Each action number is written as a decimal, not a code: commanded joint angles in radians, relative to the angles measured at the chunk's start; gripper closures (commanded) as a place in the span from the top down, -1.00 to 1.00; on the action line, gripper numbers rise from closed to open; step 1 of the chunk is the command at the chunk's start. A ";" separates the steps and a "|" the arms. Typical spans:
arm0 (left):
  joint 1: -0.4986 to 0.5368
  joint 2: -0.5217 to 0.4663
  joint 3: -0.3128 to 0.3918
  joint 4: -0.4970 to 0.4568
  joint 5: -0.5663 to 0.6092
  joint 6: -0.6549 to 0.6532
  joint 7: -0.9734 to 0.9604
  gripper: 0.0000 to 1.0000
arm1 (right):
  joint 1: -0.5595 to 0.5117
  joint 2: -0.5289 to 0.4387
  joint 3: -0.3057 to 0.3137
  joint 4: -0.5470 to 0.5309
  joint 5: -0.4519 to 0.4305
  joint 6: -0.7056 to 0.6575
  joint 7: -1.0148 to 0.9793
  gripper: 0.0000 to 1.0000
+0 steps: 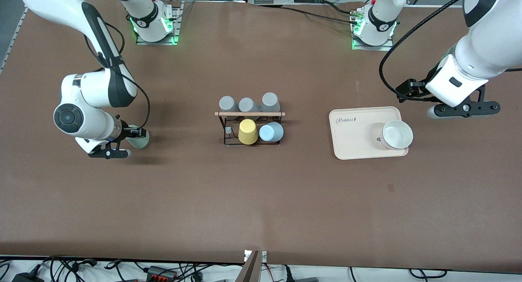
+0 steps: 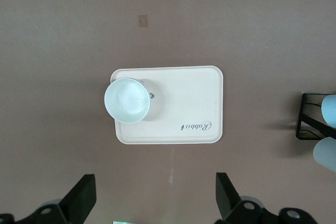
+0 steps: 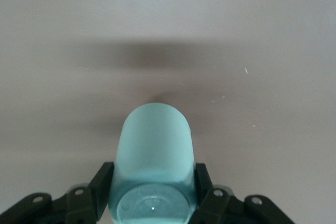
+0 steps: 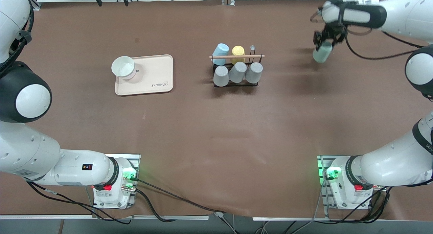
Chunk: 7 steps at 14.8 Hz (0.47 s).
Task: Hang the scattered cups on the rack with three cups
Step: 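Lift the mint-green cup and carry it to the rack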
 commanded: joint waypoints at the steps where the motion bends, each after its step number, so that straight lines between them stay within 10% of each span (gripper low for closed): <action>1: 0.027 -0.016 -0.002 -0.005 -0.026 0.006 0.025 1.00 | 0.083 0.070 0.005 0.263 0.005 -0.183 -0.008 -0.41; 7: 0.035 -0.033 -0.011 -0.023 -0.032 0.003 0.024 1.00 | 0.273 0.109 0.016 0.412 0.009 -0.195 0.059 -0.42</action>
